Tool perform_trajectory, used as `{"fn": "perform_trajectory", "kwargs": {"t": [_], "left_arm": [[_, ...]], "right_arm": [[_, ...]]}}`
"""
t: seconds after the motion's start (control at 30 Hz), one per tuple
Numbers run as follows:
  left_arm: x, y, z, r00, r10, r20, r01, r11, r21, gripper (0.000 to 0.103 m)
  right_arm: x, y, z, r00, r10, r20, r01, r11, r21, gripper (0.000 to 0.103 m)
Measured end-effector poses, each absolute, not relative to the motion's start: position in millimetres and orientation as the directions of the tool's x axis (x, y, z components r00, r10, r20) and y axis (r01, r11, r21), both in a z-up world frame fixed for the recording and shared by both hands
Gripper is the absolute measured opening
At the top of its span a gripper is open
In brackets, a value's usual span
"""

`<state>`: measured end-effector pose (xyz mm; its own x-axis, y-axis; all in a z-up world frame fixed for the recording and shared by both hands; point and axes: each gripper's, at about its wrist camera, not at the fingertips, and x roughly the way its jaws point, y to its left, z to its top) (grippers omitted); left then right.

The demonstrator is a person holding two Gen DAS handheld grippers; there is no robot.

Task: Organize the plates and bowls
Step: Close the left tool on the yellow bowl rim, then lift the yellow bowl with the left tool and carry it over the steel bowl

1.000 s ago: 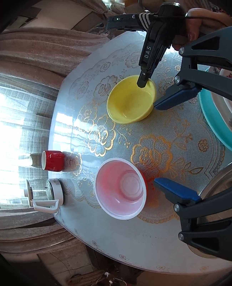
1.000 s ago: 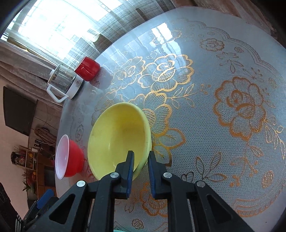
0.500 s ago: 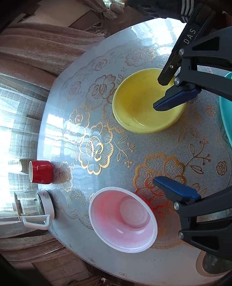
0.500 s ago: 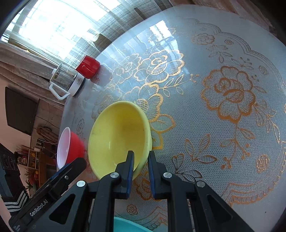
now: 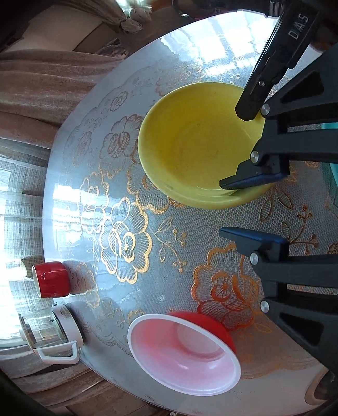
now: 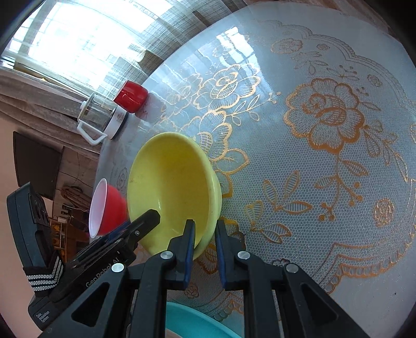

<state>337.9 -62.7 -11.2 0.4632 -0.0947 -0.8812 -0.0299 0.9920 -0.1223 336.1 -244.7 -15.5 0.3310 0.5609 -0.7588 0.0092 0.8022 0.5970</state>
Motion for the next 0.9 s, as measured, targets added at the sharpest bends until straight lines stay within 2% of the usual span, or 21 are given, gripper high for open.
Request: {"fn": "perform_trajectory", "kwargs": {"t": [0.13,0.6,0.67,0.9], "left_arm": [[329,-71,-7,0.484,-0.062,-0.873,0.006,0.998,-0.067,0.015],[322,-61,-7,0.478,-0.062,-0.876,-0.010,0.997,-0.076,0.018],[319,-63,-4,0.486,-0.065,-0.872,0.000,0.997,-0.074,0.018],[304,-61,2,0.512,-0.050,-0.858,-0.008,0.998,-0.063,0.015]], "right_arm": [[329,-242,-11,0.346,0.557,-0.755,0.004,0.804,0.595,0.015],[337,-235,-4,0.420,0.485,-0.767,-0.005,0.846,0.533,0.020],[338,-234,-7,0.417,0.497,-0.761,0.002,0.837,0.548,0.012],[321,-236,-6,0.418,0.520,-0.745,0.022,0.814,0.581,0.010]]}}
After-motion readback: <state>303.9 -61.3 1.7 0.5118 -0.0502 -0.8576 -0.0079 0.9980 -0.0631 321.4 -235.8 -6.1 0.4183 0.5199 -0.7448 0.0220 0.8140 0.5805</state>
